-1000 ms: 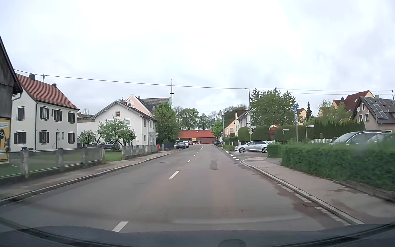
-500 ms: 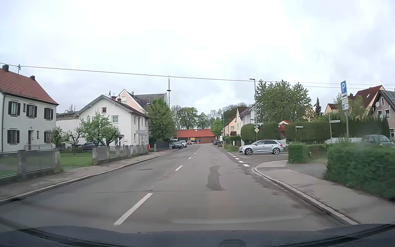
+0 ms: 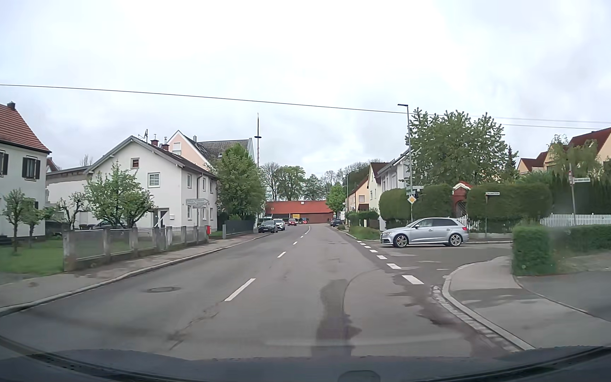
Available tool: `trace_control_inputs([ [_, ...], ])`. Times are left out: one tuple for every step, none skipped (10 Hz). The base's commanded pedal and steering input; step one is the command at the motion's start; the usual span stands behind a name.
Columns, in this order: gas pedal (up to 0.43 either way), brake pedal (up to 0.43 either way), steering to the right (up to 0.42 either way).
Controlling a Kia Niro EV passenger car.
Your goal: Follow the waypoints while adhering to traffic rules and regulations
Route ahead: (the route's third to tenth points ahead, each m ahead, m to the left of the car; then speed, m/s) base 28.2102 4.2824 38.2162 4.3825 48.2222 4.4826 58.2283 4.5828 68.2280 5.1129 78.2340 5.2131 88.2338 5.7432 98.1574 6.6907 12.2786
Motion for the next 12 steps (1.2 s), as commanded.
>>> trace_control_inputs([
  [0.118,0.000,0.000],
  [0.118,0.000,0.000],
  [0.118,0.000,0.000],
  [0.118,0.000,0.000],
  [0.118,0.000,0.000],
  [0.118,0.000,0.000],
  [0.118,0.000,0.000],
  [0.118,0.000,0.000],
  [0.118,0.000,0.000],
  [0.118,0.000,-0.001],
  [0.118,0.000,-0.001],
  [0.118,0.000,-0.001],
])
